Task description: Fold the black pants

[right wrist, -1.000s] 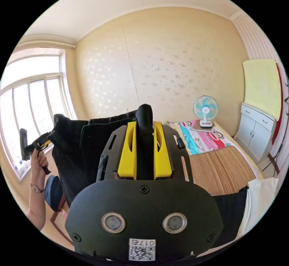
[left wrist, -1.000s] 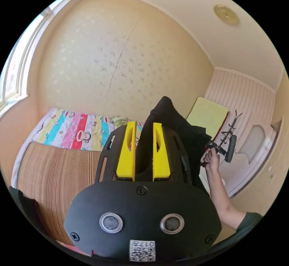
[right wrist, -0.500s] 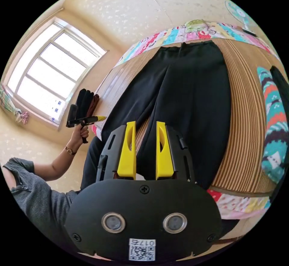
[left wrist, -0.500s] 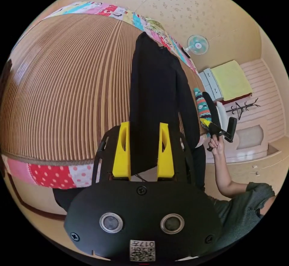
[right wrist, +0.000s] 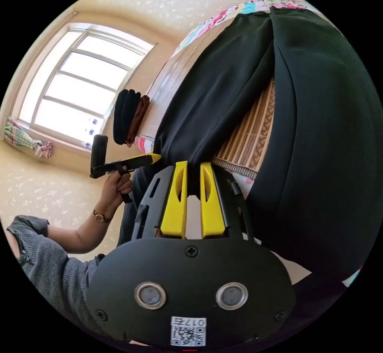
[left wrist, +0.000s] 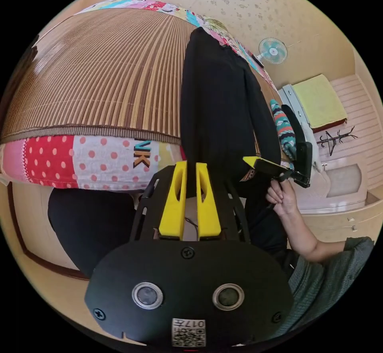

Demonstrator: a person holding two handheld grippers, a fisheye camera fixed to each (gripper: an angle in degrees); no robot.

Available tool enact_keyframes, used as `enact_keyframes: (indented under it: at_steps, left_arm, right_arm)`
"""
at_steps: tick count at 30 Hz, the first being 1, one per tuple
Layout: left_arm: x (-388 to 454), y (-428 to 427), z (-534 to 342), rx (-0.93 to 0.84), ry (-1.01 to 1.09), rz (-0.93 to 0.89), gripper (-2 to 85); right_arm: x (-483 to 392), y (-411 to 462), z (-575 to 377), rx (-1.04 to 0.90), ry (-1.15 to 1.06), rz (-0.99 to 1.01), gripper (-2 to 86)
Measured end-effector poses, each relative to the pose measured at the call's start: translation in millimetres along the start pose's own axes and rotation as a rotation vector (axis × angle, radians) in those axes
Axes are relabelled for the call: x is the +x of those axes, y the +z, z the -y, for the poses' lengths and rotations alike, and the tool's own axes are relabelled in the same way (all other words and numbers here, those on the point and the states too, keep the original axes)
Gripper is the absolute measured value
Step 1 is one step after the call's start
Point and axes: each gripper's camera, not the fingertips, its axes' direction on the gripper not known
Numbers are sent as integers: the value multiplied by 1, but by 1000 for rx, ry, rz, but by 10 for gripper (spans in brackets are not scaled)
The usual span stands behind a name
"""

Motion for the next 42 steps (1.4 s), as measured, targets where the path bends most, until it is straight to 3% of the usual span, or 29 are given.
enact_keyframes:
  at_steps: [2,3,5,7,9,10,14,19,23,26,31,34,37,40,42]
  left_arm:
    - [-5,-20,3,-51,108,-123,39]
    - [-7,-31,2,-29,147,-192,37]
    - [-33,-75,-11,145,226,-473,22]
    - [-62,-89,-19,201,190,-554,5]
    - [-87,-88,-26,138,53,-374,-3]
    - [-97,-85,-31,93,2,-274,-4]
    - [-98,-65,-51,69,42,-382,25]
    - [-70,-40,-62,13,99,-299,94]
    - [-41,-35,-72,31,189,-290,92]
    - [-29,-21,-73,16,217,-247,91]
    - [-48,-16,-70,117,-72,-18,119]
    - [-49,-1,-67,107,-74,-45,127]
    - [-40,6,-68,74,-15,168,68]
    - [-56,-3,-70,33,-20,44,38]
    - [-60,-29,-81,114,12,-58,36]
  right_arm:
    - [1,-27,1,29,-22,71,39]
    - [4,-55,-5,143,-39,154,35]
    - [18,-93,-15,301,-23,272,32]
    - [32,-112,-20,357,29,245,31]
    - [41,-107,-15,216,89,12,30]
    - [42,-102,-13,162,86,-3,30]
    - [42,-67,-23,-6,39,100,29]
    - [45,-99,-50,173,69,29,36]
    - [62,-173,-84,438,214,-232,58]
    - [85,-198,-100,437,368,-430,92]
    - [117,-187,-105,298,378,-265,118]
    - [116,-174,-105,279,368,-236,119]
    - [111,-170,-106,290,374,-282,115]
    - [115,-172,-111,300,399,-261,104]
    - [120,-176,-119,310,419,-222,94]
